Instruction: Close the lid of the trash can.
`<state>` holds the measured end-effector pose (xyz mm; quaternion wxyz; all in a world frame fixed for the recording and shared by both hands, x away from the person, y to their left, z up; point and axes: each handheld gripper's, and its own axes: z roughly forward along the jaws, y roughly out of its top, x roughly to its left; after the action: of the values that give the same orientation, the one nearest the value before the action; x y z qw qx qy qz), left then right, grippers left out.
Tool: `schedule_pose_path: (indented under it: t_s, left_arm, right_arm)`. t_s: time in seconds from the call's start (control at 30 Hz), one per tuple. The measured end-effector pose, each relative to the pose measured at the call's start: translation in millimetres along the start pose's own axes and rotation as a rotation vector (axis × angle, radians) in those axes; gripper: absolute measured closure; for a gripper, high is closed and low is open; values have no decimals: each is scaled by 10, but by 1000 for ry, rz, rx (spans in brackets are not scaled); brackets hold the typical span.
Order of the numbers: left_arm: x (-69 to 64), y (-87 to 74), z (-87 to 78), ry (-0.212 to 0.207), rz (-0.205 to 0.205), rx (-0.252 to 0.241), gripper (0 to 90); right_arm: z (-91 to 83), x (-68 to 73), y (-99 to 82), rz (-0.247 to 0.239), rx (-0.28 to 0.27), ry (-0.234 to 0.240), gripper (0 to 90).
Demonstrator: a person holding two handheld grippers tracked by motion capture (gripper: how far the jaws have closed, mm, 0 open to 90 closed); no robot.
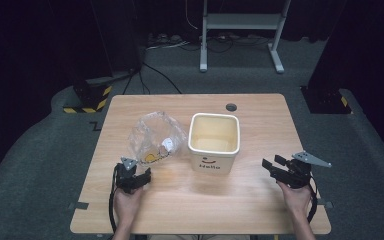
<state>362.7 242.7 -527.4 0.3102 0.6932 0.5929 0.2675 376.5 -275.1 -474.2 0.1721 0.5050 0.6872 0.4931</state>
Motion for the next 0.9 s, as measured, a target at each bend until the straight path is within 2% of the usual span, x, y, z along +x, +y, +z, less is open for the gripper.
schedule_pose_path:
  t_s: [0.57, 0.9]
  left_arm:
    - [-2, 0, 0, 1, 1, 0, 288]
    - [-2, 0, -1, 1, 1, 0, 288]
  right_arm:
    - [116, 7, -160, -9, 41, -22, 371]
    - [209, 26, -247, -44, 78, -53, 373]
